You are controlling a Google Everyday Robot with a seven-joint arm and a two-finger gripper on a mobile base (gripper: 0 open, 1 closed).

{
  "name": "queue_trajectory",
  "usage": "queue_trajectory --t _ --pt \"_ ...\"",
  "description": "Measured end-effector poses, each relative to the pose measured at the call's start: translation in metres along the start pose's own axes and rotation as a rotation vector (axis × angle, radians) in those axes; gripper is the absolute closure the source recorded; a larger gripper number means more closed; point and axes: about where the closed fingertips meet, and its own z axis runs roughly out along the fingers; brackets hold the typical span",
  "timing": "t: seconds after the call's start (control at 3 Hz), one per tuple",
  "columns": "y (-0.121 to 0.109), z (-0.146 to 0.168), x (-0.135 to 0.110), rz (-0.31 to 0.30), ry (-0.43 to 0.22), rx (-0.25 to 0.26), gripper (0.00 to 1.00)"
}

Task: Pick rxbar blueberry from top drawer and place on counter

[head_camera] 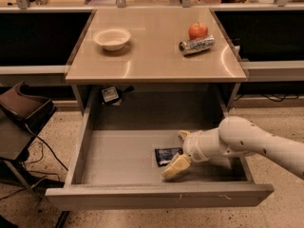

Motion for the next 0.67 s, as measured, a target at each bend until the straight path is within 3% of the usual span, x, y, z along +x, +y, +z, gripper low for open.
queue_trajectory --t 0.67 --pt "0.0 0.0001 0.0 0.0 0.0 0.0 0.43"
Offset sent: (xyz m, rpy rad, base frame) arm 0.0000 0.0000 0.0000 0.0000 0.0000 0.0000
